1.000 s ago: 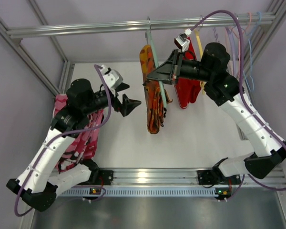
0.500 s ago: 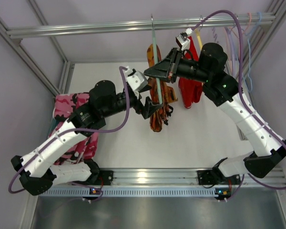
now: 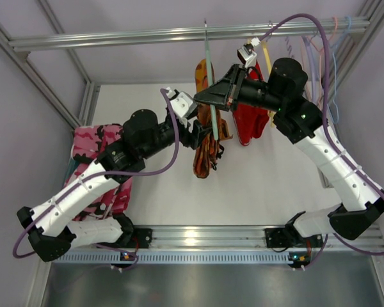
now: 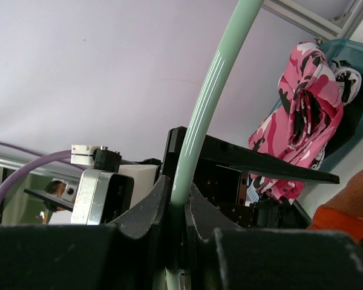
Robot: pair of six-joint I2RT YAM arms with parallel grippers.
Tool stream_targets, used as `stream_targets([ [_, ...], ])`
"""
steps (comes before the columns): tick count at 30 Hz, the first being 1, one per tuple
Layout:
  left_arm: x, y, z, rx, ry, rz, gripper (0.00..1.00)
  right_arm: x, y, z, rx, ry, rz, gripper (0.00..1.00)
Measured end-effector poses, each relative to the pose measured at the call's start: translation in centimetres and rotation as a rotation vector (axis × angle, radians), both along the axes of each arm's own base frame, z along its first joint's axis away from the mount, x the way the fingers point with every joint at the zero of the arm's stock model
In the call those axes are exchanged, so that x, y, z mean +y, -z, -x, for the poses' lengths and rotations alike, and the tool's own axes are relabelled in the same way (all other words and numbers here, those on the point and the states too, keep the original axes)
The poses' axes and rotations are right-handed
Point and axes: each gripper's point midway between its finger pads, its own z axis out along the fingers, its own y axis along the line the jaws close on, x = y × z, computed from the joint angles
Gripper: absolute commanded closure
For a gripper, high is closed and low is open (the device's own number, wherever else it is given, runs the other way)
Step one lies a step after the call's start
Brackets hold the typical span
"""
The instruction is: Remove the trousers from the hanger
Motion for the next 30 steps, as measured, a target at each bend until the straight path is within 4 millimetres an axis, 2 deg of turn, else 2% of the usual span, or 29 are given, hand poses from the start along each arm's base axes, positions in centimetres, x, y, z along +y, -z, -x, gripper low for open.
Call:
stream_targets([
  [6, 0.3, 0.2, -0.8, -0.012, -0.046, -0.008, 0.27, 0.0, 0.0, 0.0, 0.008, 0.000, -0.002, 1.00],
  [10, 0.0, 0.2, -1.1, -0.016, -0.049, -0.001, 0.37, 0.0, 0.0, 0.1, 0.015, 0.001, -0.006, 1.00],
  [17, -0.8, 0.3, -1.1, -0.009, -0.032, 0.020, 0.65, -0.1, -0.1, 0.2, 0.009, -0.004, -0.010, 1.00],
  [18, -0.9, 0.2, -1.0, -0.010, -0.028, 0.024, 0.80, -0.1, -0.1, 0.3, 0.008, -0.005, -0.010, 1.00],
  [20, -1.0, 0.1, -0.9, -0.011, -0.022, 0.034, 0.96, -0.1, -0.1, 0.3, 0.007, -0.007, -0.010, 1.00],
  [21, -1.1, 0.0, -0.9, -0.013, -0.017, 0.036, 1.00, -0.1, -0.2, 0.3, 0.005, -0.009, -0.011, 1.00],
  [25, -1.1, -0.1, -0.8, -0.020, -0.006, 0.034, 1.00, -0.3, 0.0, 0.6, -0.009, -0.010, -0.005, 1.00],
  [30, -0.6, -0.2, -0.4, -0.013, 0.028, -0.006, 1.00, -1.4, 1.4, 1.8, -0.062, -0.006, 0.018, 1.00],
])
